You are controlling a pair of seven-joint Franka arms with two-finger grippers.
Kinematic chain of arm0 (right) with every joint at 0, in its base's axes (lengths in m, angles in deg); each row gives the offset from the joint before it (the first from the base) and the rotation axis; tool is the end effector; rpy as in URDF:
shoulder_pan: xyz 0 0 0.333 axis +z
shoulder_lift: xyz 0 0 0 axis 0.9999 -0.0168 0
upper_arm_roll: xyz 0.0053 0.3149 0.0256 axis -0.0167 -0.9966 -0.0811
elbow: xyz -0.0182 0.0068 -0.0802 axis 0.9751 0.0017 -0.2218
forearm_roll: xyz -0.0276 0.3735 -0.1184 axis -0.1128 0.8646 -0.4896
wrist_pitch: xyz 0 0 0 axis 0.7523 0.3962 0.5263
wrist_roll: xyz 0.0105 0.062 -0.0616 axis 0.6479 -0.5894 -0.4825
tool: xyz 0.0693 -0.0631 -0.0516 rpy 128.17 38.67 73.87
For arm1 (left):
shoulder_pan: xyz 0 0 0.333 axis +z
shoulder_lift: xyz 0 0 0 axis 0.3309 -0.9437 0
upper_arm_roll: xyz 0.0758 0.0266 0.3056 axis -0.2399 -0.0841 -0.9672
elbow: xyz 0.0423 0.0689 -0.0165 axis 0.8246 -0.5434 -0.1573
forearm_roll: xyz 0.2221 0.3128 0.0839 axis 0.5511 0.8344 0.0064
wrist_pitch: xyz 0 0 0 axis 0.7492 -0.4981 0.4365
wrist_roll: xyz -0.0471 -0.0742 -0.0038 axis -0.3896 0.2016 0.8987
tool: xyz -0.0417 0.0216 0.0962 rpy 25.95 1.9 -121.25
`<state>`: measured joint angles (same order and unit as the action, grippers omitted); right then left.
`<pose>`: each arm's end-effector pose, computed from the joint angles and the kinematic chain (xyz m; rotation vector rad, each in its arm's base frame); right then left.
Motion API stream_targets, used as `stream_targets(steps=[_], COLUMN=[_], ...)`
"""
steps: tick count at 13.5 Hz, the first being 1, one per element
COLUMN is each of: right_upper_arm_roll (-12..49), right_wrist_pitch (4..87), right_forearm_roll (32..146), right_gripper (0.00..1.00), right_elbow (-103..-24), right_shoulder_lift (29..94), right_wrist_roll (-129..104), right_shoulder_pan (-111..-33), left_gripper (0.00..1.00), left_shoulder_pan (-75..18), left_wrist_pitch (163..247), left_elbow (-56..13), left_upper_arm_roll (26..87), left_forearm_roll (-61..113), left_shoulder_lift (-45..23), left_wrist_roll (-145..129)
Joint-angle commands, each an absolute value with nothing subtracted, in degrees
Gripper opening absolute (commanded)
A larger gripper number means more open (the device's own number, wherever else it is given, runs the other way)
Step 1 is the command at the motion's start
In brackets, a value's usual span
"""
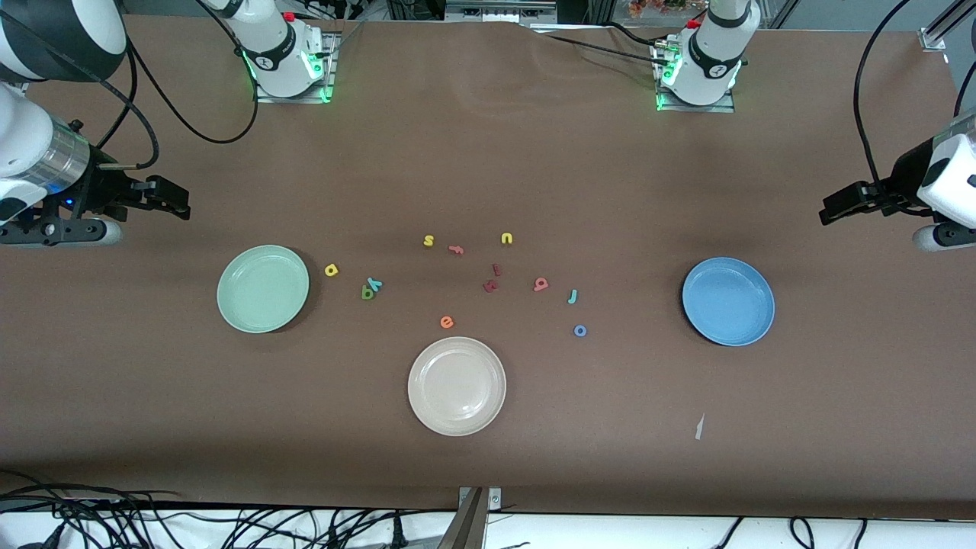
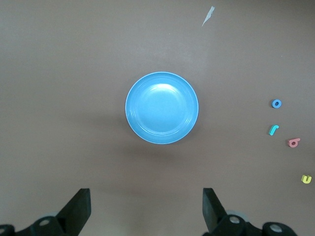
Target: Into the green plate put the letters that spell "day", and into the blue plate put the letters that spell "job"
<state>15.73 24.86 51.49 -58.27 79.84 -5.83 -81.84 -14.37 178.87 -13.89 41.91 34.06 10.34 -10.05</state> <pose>0.5830 0.0445 0.5502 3.1237 0.0721 -0.1105 0.5751 0.0123 0.5678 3.1121 0.2742 -0.1387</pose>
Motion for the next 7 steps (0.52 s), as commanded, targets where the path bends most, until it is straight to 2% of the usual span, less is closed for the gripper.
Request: stream_targets(steps=[1, 7], right_upper_arm_roll=[15.6, 15.5], right_wrist_pitch=[24.1, 24.1], right_forearm_roll=[51.4, 51.5], right_gripper=[1.00, 1.00], right_elbow=[-58.3, -58.3], right_shoulder_lift=[80.1, 80.2], right_wrist_roll=[-6.3, -6.3], right_shoulder_pan=[-81.8, -81.8], left_gripper=[1.00, 1.00], left_shoulder_pan=[-13.9, -13.9], left_wrist_pitch=[179.7, 179.7], left_elbow=[-14.5, -14.5], left_upper_arm_roll=[41.8, 41.9], left_forearm_roll=[32.6, 32.6], left_shoulder_lift=[10.7, 10.4], left_wrist_roll=[-8.6, -8.6])
